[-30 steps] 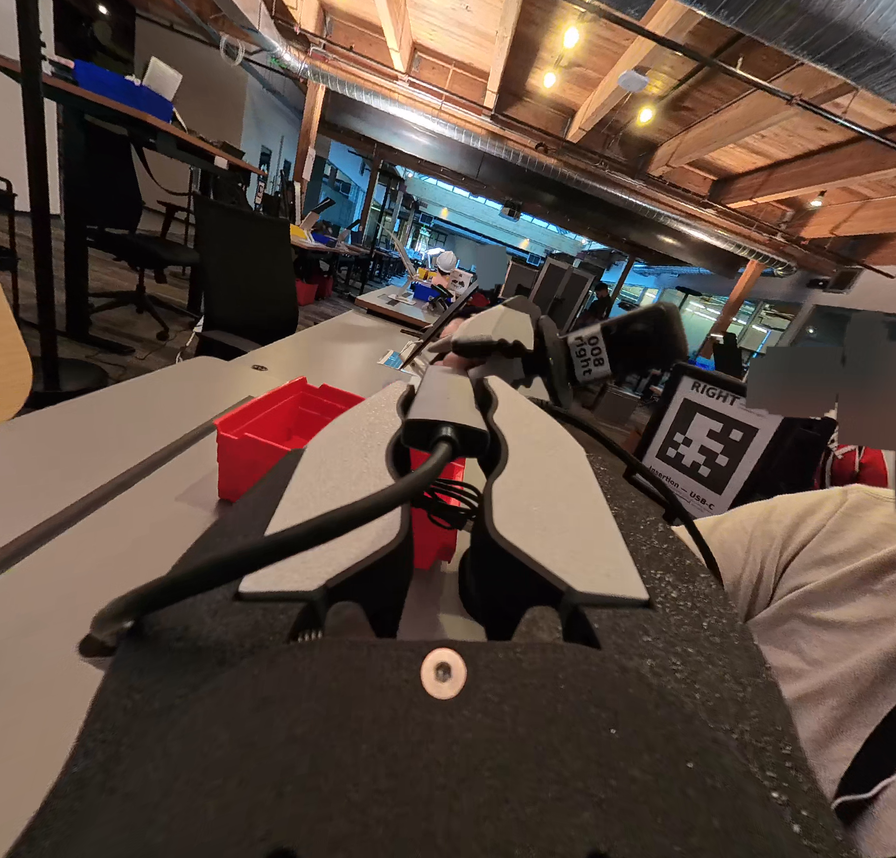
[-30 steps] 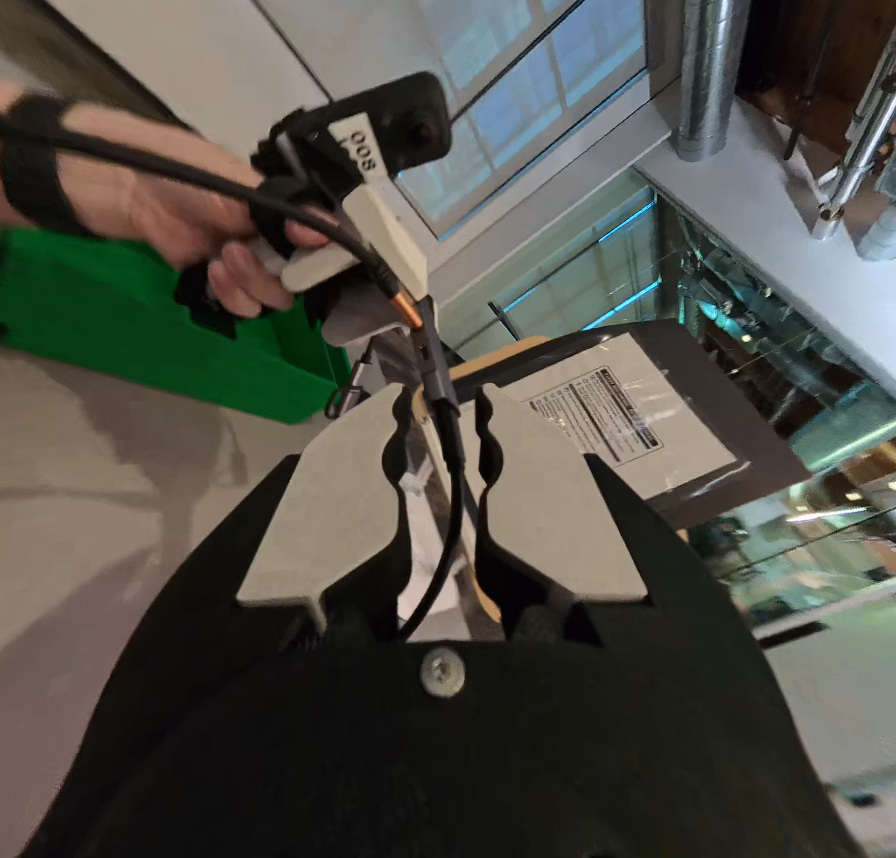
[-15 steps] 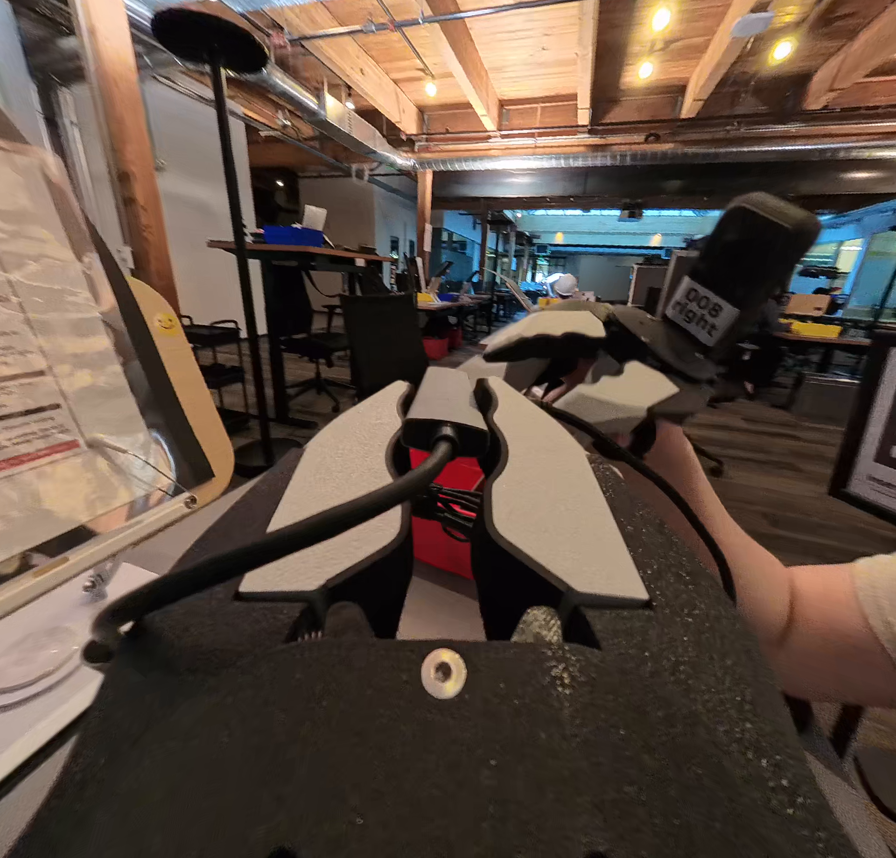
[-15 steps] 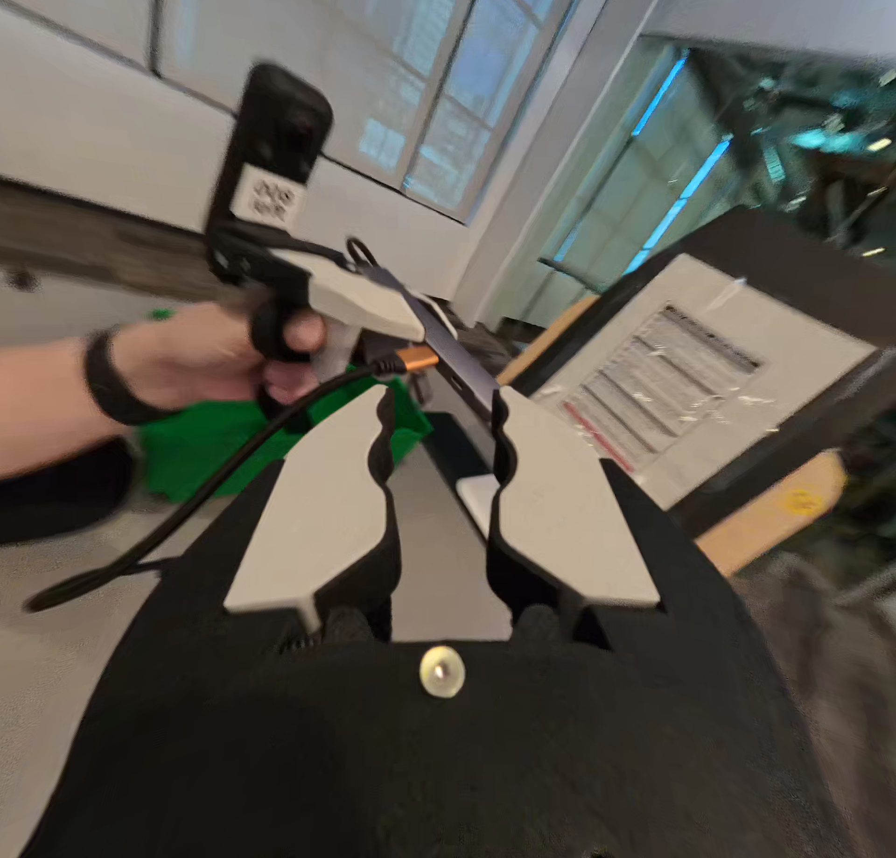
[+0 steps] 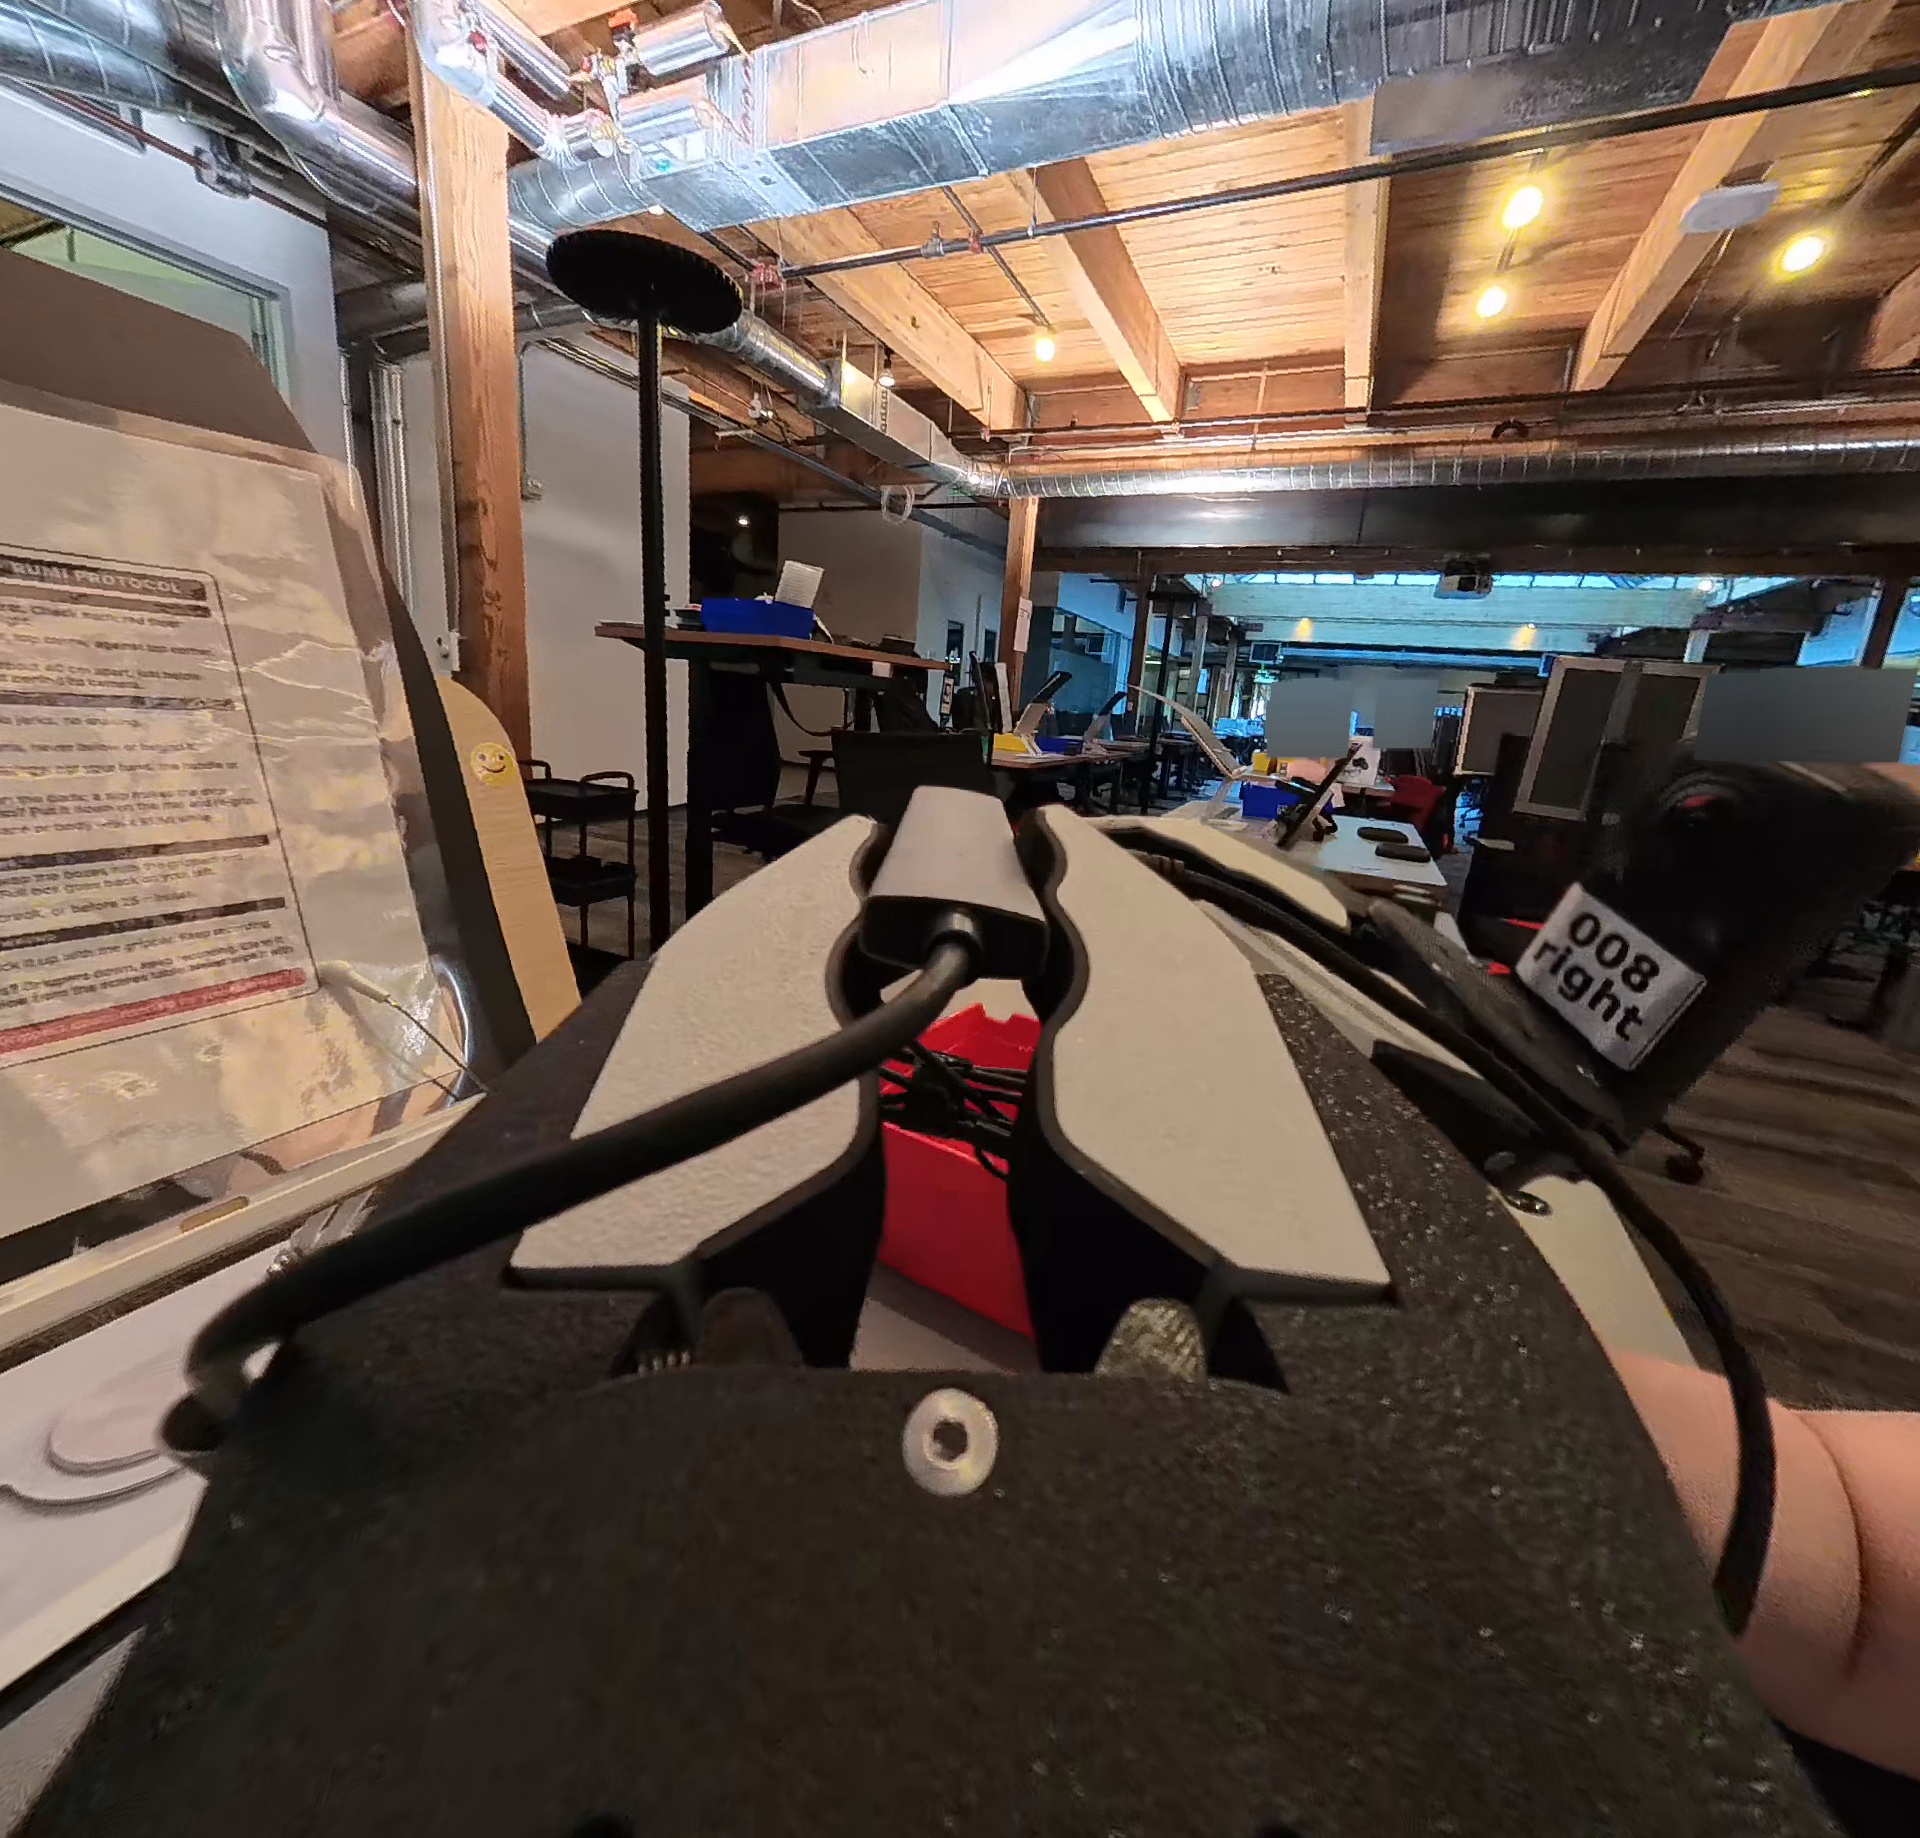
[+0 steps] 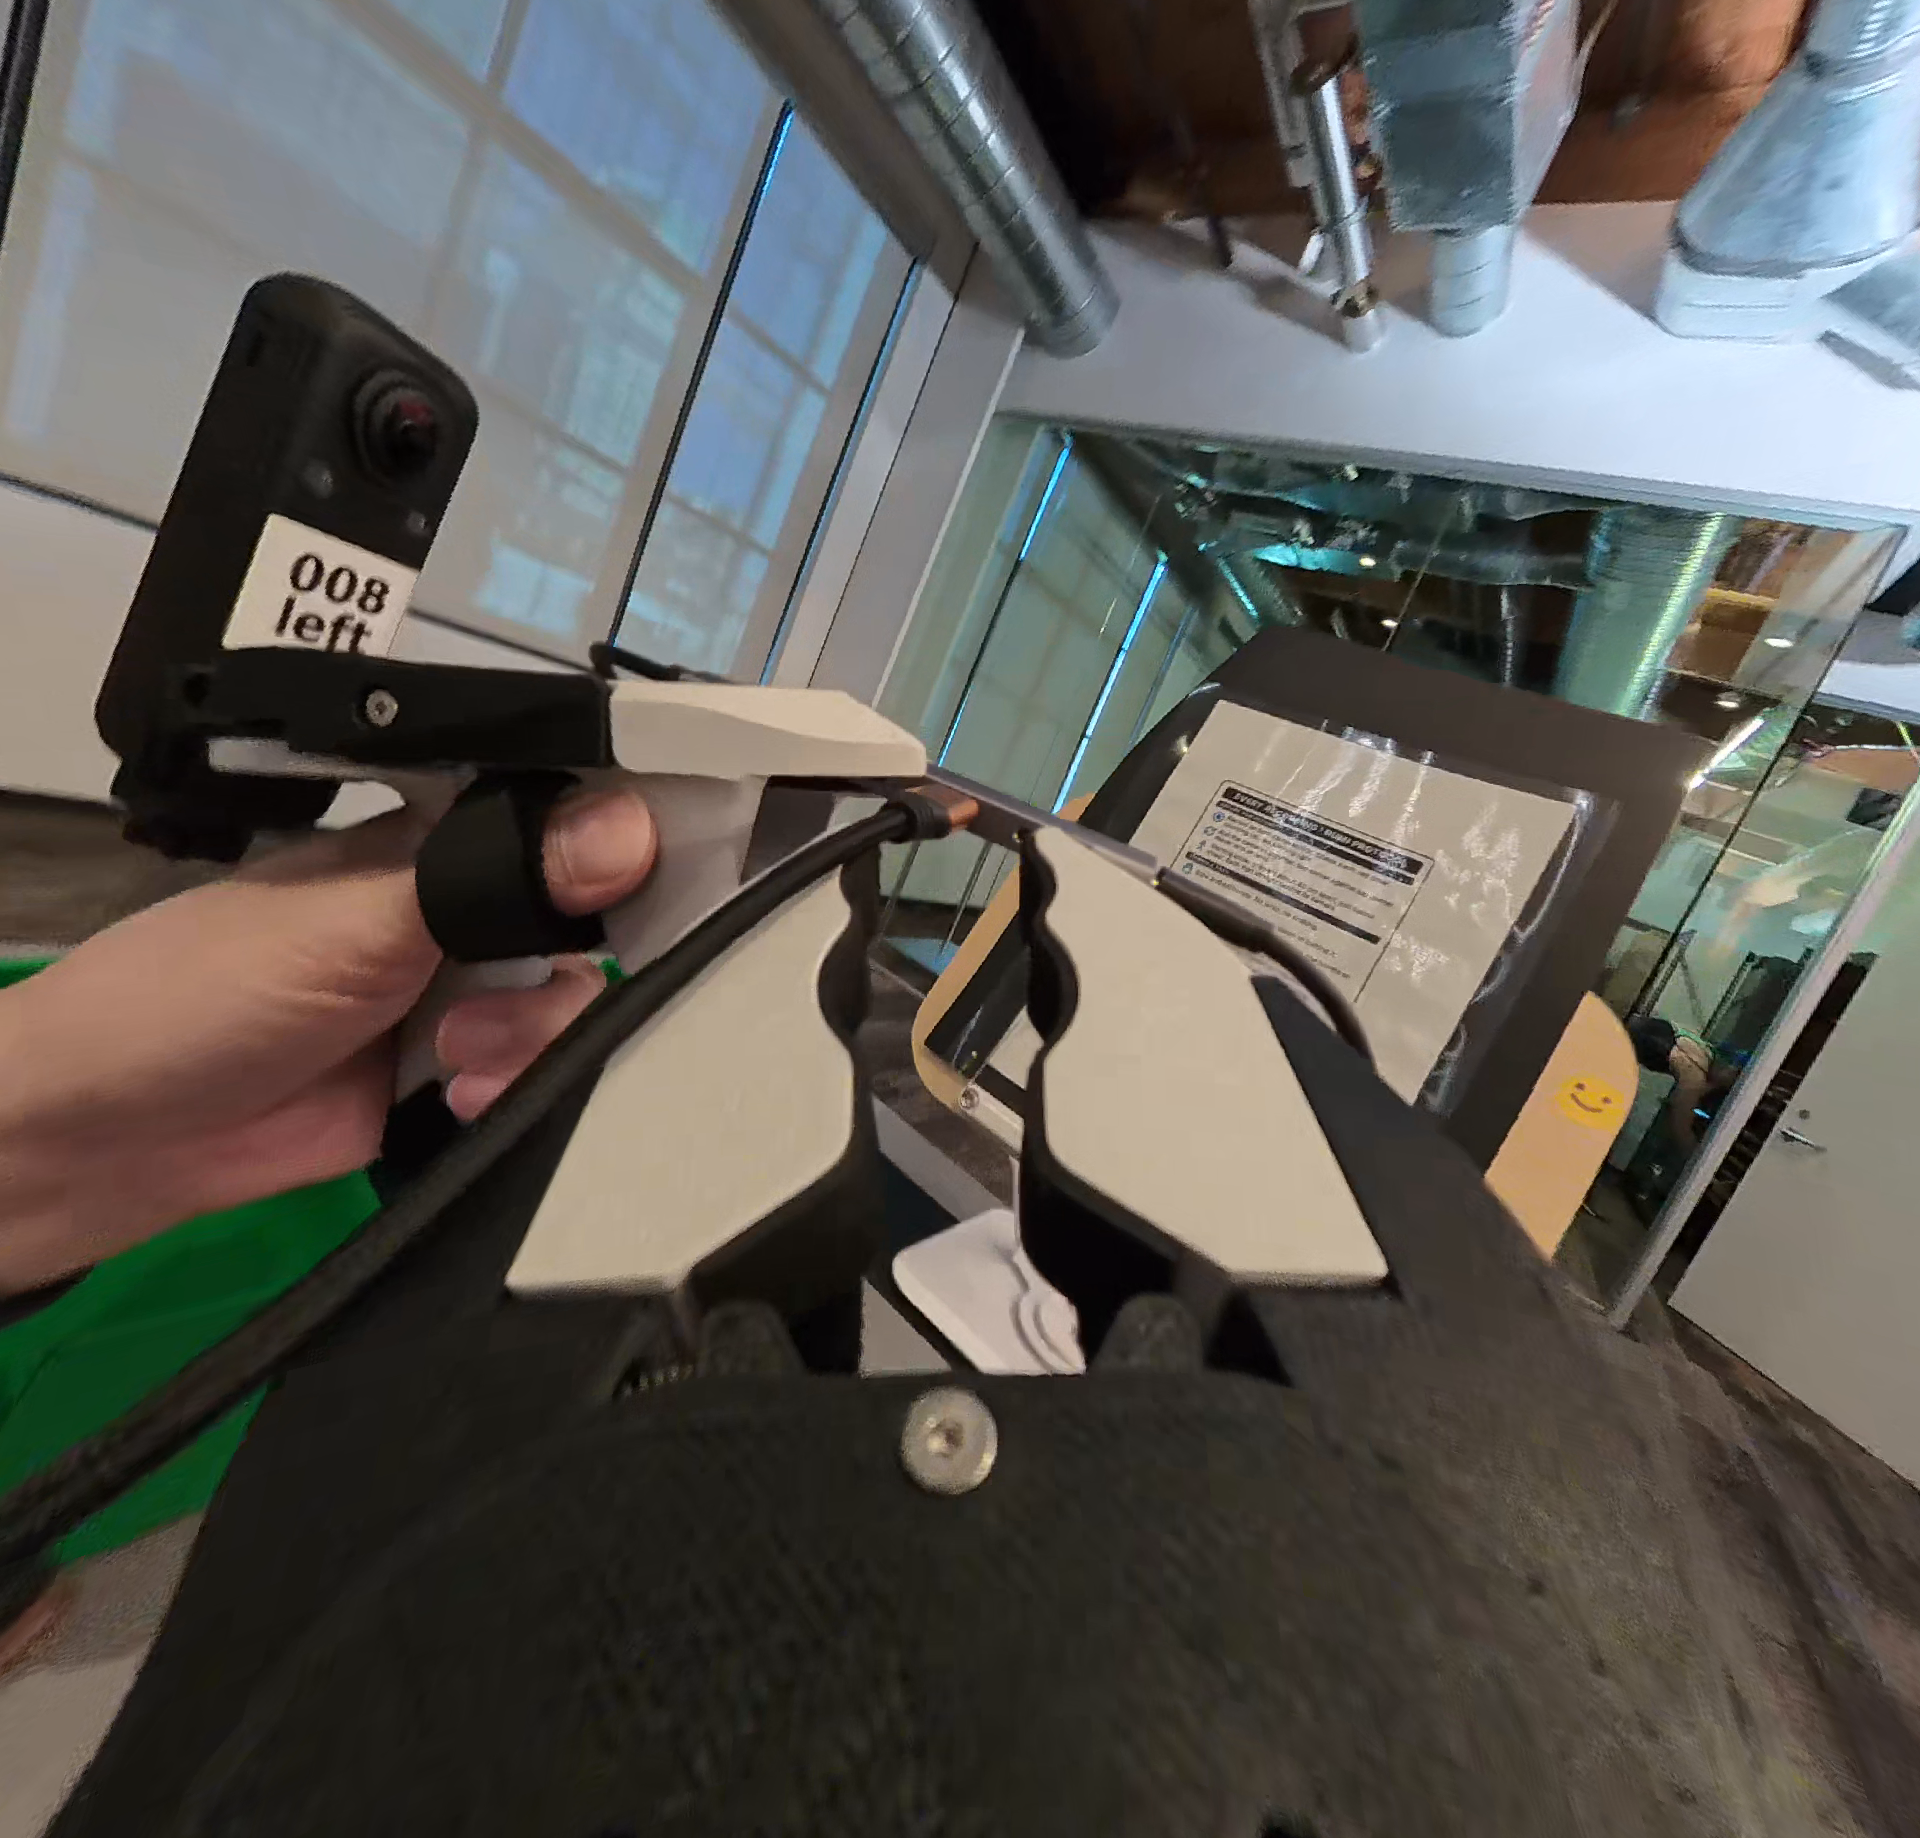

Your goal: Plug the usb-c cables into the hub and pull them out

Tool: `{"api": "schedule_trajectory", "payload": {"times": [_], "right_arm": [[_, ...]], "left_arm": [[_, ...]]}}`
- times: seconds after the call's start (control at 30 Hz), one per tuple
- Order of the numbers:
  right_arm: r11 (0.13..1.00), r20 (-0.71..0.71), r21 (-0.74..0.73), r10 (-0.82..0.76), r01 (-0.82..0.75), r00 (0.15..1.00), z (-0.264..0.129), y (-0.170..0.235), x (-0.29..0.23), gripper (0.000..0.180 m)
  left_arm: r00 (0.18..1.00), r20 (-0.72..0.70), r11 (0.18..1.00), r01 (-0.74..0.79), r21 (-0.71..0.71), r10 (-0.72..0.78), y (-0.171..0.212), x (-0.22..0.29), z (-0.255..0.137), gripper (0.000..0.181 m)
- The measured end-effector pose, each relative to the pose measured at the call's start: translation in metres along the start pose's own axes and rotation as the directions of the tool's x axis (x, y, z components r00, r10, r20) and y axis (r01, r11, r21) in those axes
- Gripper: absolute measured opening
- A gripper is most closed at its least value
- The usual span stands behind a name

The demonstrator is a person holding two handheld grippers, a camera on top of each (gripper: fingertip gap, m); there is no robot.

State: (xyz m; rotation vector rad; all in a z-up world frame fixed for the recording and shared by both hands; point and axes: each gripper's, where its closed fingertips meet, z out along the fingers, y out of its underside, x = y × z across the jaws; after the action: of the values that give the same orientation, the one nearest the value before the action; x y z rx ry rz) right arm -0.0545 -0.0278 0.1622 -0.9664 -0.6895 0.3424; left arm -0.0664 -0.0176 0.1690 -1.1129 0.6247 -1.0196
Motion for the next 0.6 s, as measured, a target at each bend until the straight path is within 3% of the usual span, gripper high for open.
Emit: {"api": "schedule_trajectory", "payload": {"times": [0.03, 0.13, 0.23, 0.4, 0.6], "right_arm": [[1.000, -0.007, 0.018, 0.023, -0.022, 1.000, 0.000, 0.000, -0.001, 0.026], [0.996, -0.024, 0.048, 0.080, -0.079, 0.997, 0.000, 0.003, -0.004, 0.026], [0.993, -0.080, 0.057, 0.108, -0.103, 0.991, -0.003, 0.005, 0.004, 0.016], [0.976, -0.060, 0.042, 0.214, -0.212, 0.975, -0.002, 0.011, 0.006, 0.015], [0.979, -0.062, 0.047, 0.202, -0.199, 0.977, -0.004, 0.014, 0.008, 0.013]], "left_arm": [[1.000, 0.001, 1.000, 0.002, -0.002, -0.002, 0.001, 0.001, 0.001, 0.023], [1.000, 0.014, 1.000, -0.006, -0.007, 0.006, 0.007, 0.004, 0.005, 0.023], [0.999, 0.033, 0.999, -0.043, -0.004, 0.043, 0.011, 0.006, 0.007, 0.023], [0.996, 0.063, 0.998, -0.062, -0.005, 0.063, 0.014, 0.003, 0.008, 0.024], [0.978, 0.118, 0.985, -0.174, -0.003, 0.173, 0.015, 0.003, 0.009, 0.023]]}}
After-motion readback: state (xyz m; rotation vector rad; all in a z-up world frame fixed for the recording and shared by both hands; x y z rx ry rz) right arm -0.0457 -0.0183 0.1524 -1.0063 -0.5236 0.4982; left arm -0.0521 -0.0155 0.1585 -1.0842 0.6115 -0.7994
